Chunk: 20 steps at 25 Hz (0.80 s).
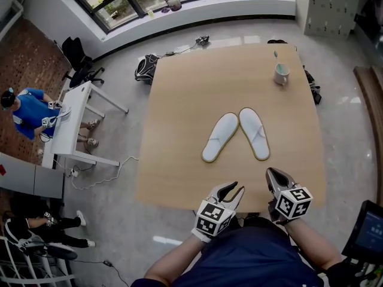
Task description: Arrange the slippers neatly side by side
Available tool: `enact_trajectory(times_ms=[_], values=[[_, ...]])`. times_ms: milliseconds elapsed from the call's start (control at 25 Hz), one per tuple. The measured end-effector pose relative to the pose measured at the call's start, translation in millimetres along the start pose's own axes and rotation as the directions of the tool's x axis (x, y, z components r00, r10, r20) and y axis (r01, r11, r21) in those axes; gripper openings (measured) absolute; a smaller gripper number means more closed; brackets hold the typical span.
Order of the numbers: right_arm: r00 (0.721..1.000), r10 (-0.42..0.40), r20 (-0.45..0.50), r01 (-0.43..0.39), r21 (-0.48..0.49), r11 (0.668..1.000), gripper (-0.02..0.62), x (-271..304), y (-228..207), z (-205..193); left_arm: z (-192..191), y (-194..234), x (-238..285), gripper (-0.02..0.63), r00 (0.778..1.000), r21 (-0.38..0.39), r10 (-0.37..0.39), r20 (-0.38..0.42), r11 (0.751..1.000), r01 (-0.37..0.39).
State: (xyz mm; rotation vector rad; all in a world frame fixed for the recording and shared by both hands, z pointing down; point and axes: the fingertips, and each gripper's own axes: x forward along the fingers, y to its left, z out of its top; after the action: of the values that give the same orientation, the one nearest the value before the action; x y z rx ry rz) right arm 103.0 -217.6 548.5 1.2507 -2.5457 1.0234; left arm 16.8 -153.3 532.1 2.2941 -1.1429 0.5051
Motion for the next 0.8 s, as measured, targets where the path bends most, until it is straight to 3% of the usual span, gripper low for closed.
enact_trajectory(times_ms=[120, 200, 360, 520, 600, 800], values=[[0.999, -0.034, -0.016, 0.033, -0.043, 0.999, 0.012, 12, -15, 6, -4, 32, 6, 0.142, 0.999, 0.138, 0.035, -0.033, 0.990, -0.030], [0.998, -0.057, -0.040, 0.054, -0.077, 0.996, 0.050, 22, -27, 8, -13, 54, 11, 0.176, 0.995, 0.227, 0.052, -0.080, 0.973, -0.033], [0.993, -0.091, -0.080, 0.075, -0.187, 0.980, 0.099, 44, -44, 9, -25, 96, 20, 0.231, 0.985, 0.279, 0.060, -0.164, 0.960, -0.012], [0.990, -0.074, -0.121, 0.031, -0.322, 0.946, 0.149, 74, -53, 7, -36, 140, 35, 0.278, 0.970, 0.338, 0.085, -0.228, 0.941, -0.003], [0.985, -0.060, -0.164, -0.010, -0.396, 0.918, 0.203, 88, -53, 7, -37, 158, 42, 0.299, 0.961, 0.388, 0.097, -0.258, 0.922, 0.011], [0.952, -0.104, -0.288, -0.094, -0.598, 0.796, 0.218, 108, -63, -2, -39, 195, 53, 0.305, 0.930, 0.511, 0.130, -0.344, 0.857, 0.070]])
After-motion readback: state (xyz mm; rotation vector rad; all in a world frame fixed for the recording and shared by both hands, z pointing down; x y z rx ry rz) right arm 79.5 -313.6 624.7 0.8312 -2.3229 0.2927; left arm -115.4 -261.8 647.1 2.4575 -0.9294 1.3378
